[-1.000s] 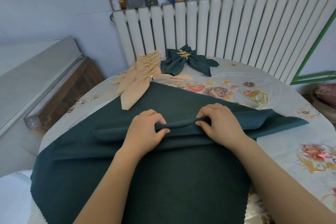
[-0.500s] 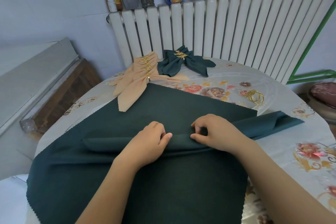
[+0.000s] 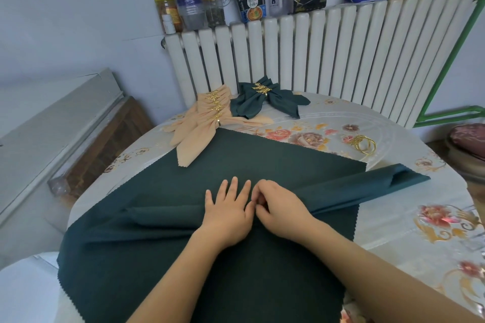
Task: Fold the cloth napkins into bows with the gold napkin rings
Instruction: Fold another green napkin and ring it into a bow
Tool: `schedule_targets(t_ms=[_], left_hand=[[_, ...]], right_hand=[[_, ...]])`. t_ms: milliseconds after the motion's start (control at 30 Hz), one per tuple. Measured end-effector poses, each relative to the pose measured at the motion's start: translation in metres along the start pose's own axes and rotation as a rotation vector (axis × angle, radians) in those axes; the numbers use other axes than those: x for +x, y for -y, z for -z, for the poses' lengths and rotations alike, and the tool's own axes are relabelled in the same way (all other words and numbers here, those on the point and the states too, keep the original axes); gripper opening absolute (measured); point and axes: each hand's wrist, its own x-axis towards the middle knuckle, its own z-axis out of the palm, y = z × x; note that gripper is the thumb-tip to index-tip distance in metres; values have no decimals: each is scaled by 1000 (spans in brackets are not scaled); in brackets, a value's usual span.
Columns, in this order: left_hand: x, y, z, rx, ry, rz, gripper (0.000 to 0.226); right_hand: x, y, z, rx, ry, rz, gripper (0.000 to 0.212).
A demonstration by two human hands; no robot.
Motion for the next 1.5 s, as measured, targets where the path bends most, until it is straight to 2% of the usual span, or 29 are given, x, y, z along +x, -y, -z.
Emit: schedule_targets(t_ms=[133, 333, 467, 600, 734, 834, 967, 1034, 1200, 1267, 1400, 1500], left_hand=[[-14, 27, -4, -56, -58, 47, 50], [-35, 61, 10, -246, -177, 84, 41], [-22, 58, 40, -209, -8, 140, 35], [-13, 57, 59, -119, 176, 162, 62], [-15, 54, 63, -110, 221, 191, 74], [-18, 46, 62, -117, 138, 185, 67], [-39, 22, 49, -35, -152, 146, 26], [-52, 17, 36, -94, -189, 128, 18], [-61, 15, 41, -621, -11, 114, 21], [-71, 16, 45, -794, 114, 135, 16], [-76, 25, 48, -679, 242, -32, 36], [-71, 24, 42, -566, 164, -51, 44]], right_hand=[[3, -1, -6, -71, 38, 20, 19], [5, 7, -7, -56, 91, -35, 13], [7, 10, -8, -62, 135, -85, 18], [4, 18, -10, -107, 143, -138, 22], [-1, 25, -10, -131, 123, -175, 23], [-1, 26, -11, -131, 115, -205, 24], [-2, 27, -9, -115, 113, -229, 24], [-5, 30, -9, -103, 127, -226, 24], [-5, 28, -2, -21, 165, -248, 29], [-6, 28, -3, 1, 172, -250, 31], [-12, 28, -1, 35, 170, -244, 31], [-16, 27, 0, 48, 174, -211, 23]])
